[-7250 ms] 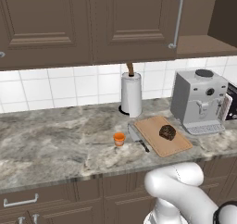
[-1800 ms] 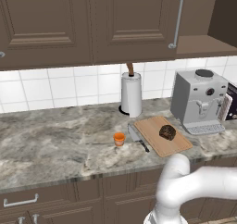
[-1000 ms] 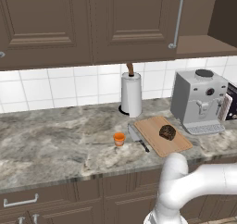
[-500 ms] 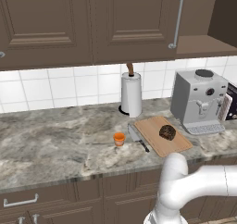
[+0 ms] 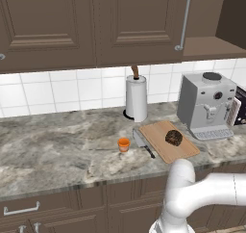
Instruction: Pick the bread, place it on the cutting board, pick the jam, place it on the counter, and close the cabinet.
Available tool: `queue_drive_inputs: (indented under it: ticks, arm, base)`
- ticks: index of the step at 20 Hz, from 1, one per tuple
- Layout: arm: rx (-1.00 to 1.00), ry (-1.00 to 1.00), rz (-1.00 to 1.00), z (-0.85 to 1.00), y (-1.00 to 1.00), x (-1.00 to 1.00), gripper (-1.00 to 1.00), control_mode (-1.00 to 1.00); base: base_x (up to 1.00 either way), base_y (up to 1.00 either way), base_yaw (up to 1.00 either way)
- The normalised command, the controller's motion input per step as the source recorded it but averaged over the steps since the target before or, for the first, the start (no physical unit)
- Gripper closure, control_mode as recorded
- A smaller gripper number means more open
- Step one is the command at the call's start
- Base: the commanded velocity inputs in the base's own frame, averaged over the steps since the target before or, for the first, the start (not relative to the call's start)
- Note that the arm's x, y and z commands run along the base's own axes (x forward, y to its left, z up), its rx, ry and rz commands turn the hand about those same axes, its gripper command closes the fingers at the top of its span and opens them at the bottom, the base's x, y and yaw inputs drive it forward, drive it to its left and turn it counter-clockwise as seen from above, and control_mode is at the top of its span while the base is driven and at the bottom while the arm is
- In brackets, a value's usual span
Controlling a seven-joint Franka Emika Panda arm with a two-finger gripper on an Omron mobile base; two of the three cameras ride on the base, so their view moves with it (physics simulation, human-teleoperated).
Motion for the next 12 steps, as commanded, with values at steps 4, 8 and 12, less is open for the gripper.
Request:
queue_drive_inputs:
  ticks: [4,8,12]
  arm:
    - [0.00,0.00,0.14,-0.16,0.00,0.41,-1.00,-1.00]
    - [0.00,-0.04,0.15,-0.19,0.00,0.43,-1.00,-1.00]
    - [0.00,-0.05,0.11,-0.18,0.02,0.42,-1.00,-1.00]
  base:
    - [0.00,0.00,0.00]
    - [0.00,0.00,0.00]
    - [0.00,0.00,0.00]
